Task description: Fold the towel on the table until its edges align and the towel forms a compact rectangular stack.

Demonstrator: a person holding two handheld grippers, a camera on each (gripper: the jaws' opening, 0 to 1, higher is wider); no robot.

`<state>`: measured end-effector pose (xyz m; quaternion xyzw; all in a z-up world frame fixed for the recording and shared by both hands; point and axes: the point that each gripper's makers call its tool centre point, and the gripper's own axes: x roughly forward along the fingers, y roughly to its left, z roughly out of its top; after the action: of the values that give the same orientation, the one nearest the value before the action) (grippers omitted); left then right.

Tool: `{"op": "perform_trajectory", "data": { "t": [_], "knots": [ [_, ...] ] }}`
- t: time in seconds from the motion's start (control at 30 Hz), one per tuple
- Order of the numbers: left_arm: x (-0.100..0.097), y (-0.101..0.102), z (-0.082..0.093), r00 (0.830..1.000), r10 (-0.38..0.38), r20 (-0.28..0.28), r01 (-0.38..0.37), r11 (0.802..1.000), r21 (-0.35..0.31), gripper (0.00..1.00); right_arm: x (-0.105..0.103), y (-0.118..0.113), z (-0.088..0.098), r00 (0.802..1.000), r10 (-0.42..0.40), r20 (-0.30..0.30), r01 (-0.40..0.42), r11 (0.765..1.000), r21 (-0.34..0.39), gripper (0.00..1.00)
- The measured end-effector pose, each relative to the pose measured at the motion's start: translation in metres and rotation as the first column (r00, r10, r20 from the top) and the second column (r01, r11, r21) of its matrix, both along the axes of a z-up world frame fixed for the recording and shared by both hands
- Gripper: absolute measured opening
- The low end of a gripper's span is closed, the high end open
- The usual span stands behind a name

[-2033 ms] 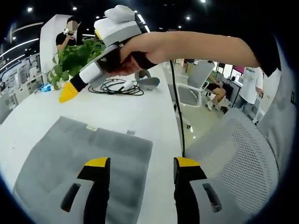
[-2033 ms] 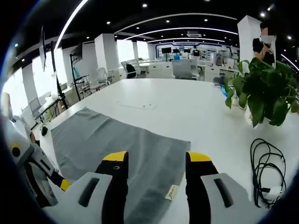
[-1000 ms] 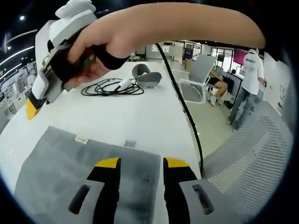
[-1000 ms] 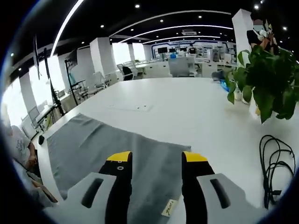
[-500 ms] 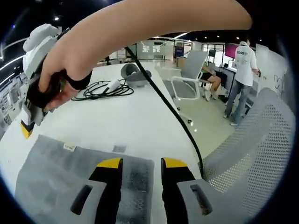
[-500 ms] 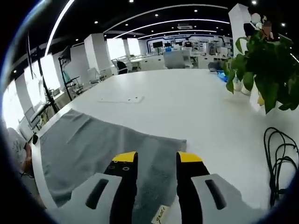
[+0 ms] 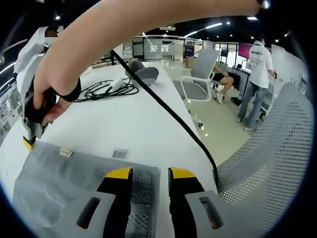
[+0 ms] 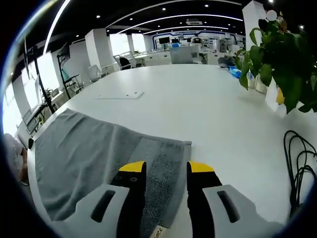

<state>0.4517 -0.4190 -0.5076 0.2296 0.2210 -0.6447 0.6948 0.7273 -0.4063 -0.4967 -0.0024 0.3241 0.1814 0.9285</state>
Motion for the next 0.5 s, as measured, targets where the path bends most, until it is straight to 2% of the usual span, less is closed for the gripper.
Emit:
{"op": "perform_trajectory", "data": {
  "t": [0.1,0.27,0.37,0.5],
  "knots": [
    [0.000,-0.001,-0.002,1.000,0.002,-0.009,-0.002,1.000,0.002,0.28,0.004,0.002,-0.009,1.000,0.001,-0.003,-0.001,1.000,-0.009,0.31],
    [0.000,-0.001,-0.004,1.000,0.008,-0.024,-0.007,1.000,0.009,0.28,0.004,0.002,-0.010,1.000,0.000,-0.008,-0.001,0.999,-0.033,0.31],
    [0.000,-0.002,-0.006,1.000,-0.014,0.000,0.014,1.000,0.009,0.27,0.005,0.000,-0.014,1.000,-0.002,-0.004,0.002,0.999,-0.042,0.32],
    [0.004,-0.003,-0.006,1.000,0.007,0.006,-0.007,1.000,0.002,0.22,0.005,-0.002,-0.017,1.000,-0.004,-0.011,0.003,0.999,-0.044,0.32]
  ]
}}
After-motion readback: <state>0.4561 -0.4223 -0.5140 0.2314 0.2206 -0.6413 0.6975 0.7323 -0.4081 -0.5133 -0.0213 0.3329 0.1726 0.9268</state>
